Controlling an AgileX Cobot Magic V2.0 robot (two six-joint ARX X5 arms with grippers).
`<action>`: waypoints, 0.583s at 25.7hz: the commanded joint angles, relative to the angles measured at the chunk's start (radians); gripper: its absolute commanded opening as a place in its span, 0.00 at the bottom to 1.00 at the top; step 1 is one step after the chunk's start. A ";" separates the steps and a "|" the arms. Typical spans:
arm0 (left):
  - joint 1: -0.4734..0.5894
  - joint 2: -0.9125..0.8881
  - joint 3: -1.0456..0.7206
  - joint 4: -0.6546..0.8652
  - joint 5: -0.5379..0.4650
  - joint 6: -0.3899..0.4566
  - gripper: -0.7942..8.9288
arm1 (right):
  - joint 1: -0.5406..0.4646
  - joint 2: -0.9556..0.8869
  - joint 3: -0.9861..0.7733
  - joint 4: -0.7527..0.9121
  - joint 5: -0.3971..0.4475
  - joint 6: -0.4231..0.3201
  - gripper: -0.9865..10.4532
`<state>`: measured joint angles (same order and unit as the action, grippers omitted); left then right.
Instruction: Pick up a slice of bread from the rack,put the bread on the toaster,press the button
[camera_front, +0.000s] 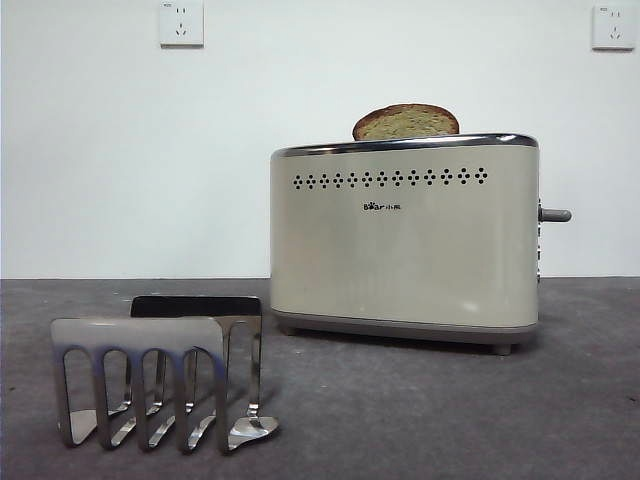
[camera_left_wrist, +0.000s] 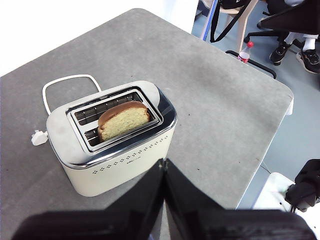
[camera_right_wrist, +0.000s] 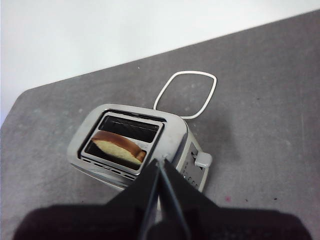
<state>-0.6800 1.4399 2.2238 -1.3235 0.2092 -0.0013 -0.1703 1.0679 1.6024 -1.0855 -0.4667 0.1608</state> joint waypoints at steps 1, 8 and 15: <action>0.003 0.002 -0.006 0.003 -0.002 0.019 0.08 | 0.001 0.032 0.001 0.000 0.006 -0.008 0.09; 0.031 -0.080 -0.061 0.027 0.000 0.295 0.08 | 0.001 0.135 0.001 0.000 0.074 -0.008 0.09; 0.181 -0.374 -0.528 0.442 0.000 0.304 0.08 | 0.001 0.239 0.001 0.000 0.182 -0.008 0.09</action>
<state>-0.5102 1.0843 1.7687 -0.9215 0.2070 0.2878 -0.1703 1.3010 1.6024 -1.0851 -0.2932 0.1596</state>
